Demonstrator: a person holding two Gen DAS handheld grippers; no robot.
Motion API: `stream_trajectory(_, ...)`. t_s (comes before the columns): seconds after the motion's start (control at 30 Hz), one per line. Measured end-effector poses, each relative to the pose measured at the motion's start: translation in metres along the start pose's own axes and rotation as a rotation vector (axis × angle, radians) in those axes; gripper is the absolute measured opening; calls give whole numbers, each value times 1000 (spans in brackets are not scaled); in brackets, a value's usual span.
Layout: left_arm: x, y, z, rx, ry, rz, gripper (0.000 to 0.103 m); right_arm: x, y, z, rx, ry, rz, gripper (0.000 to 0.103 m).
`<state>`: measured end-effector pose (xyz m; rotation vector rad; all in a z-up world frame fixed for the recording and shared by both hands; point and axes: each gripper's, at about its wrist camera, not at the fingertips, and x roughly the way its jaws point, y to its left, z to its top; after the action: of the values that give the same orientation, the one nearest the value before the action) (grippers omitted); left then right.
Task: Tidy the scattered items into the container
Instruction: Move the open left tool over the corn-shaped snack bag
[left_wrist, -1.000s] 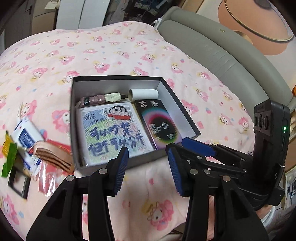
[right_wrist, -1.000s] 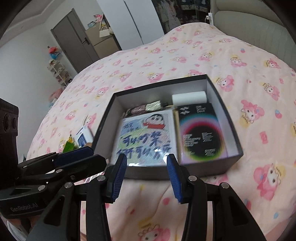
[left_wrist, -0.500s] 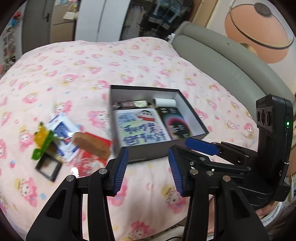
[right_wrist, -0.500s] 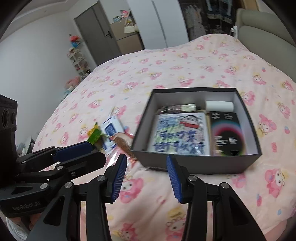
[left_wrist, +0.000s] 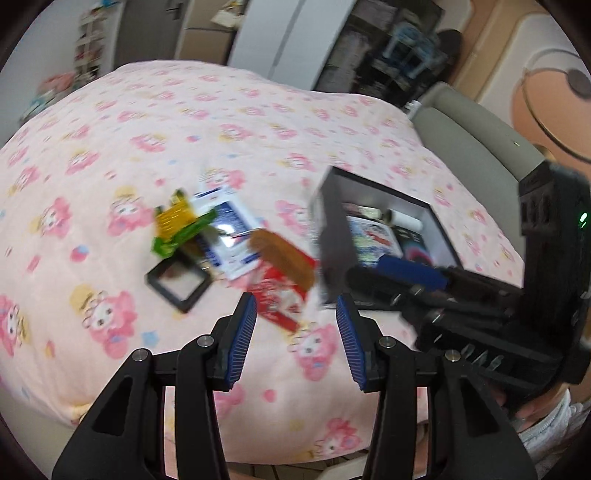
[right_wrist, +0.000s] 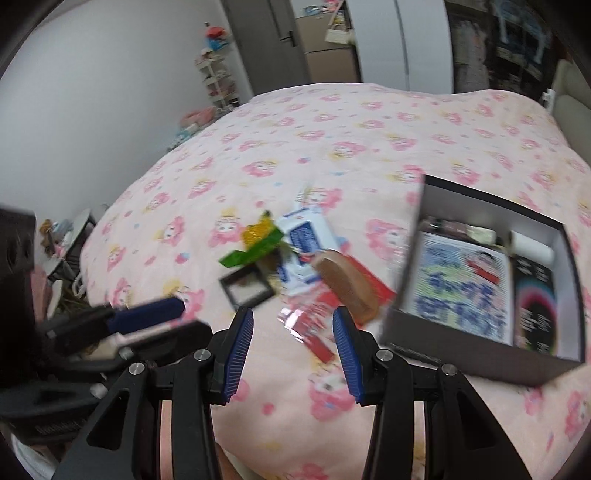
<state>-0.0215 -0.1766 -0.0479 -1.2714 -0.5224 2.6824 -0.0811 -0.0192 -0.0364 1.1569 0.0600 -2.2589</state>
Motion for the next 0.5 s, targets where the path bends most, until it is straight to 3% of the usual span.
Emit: stream_trajectory(0.5, 42, 95, -2, -217, -1, 44, 46, 91, 26, 19, -97, 133, -24, 41)
